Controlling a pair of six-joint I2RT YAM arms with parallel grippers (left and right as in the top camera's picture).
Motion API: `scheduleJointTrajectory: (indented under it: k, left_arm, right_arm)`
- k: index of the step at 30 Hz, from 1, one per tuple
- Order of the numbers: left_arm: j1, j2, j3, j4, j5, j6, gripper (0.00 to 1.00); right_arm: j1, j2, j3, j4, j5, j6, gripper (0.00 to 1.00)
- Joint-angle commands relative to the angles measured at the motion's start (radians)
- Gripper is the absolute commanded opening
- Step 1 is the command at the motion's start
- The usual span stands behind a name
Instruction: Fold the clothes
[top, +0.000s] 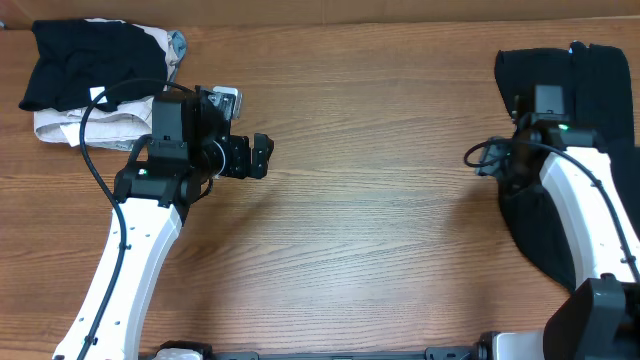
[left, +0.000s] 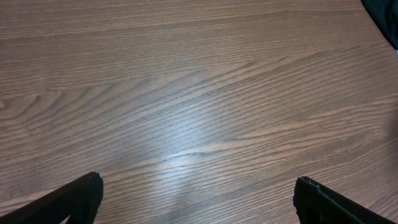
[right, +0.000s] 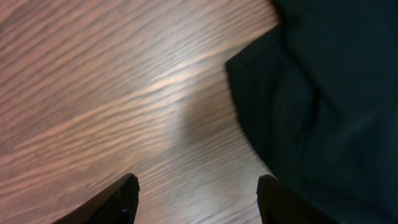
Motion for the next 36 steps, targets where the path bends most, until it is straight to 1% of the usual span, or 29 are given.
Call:
scheduleJointTrajectory:
  k: [1, 7, 12, 17, 22, 28, 30, 33, 35, 36]
  left_arm:
    - [-0.007, 0.006, 0.015, 0.009, -0.009, 0.019, 1.0]
    - [-0.006, 0.006, 0.015, 0.014, -0.01, 0.019, 1.0]
    - [-0.006, 0.006, 0.015, 0.011, -0.011, 0.019, 1.0]
    - [-0.006, 0.006, 0.015, 0.01, -0.011, 0.019, 1.0]
    - [-0.006, 0.006, 0.015, 0.009, -0.011, 0.019, 1.0]
    - [-0.006, 0.006, 0.014, 0.003, -0.011, 0.019, 1.0]
    - [-0.006, 0.006, 0.014, -0.002, -0.014, 0.019, 1.0]
    - [-0.006, 0.006, 0.014, -0.012, -0.017, 0.019, 1.0]
    - [-0.006, 0.006, 0.014, -0.018, -0.018, 0.019, 1.0]
    - [-0.006, 0.006, 0.014, -0.019, -0.018, 0.019, 1.0]
  right_arm:
    - [-0.013, 0.02, 0.012, 0.039, 0.014, -0.052, 0.65]
    - [-0.013, 0.146, 0.012, 0.117, 0.042, -0.055, 0.65]
    - [-0.013, 0.251, 0.012, 0.175, 0.138, -0.047, 0.65]
    - [-0.013, 0.311, 0.012, 0.204, 0.179, -0.046, 0.65]
    - [-0.02, 0.37, 0.012, 0.222, 0.27, -0.015, 0.65]
    - [-0.02, 0.423, 0.012, 0.252, 0.314, 0.007, 0.64]
    - [-0.02, 0.434, 0.012, 0.255, 0.332, 0.011, 0.62]
    - [-0.023, 0.446, 0.012, 0.24, 0.386, 0.06, 0.6]
    - [-0.027, 0.447, 0.012, 0.227, 0.388, 0.072, 0.54]
    - [-0.031, 0.447, 0.012, 0.22, 0.388, 0.083, 0.48]
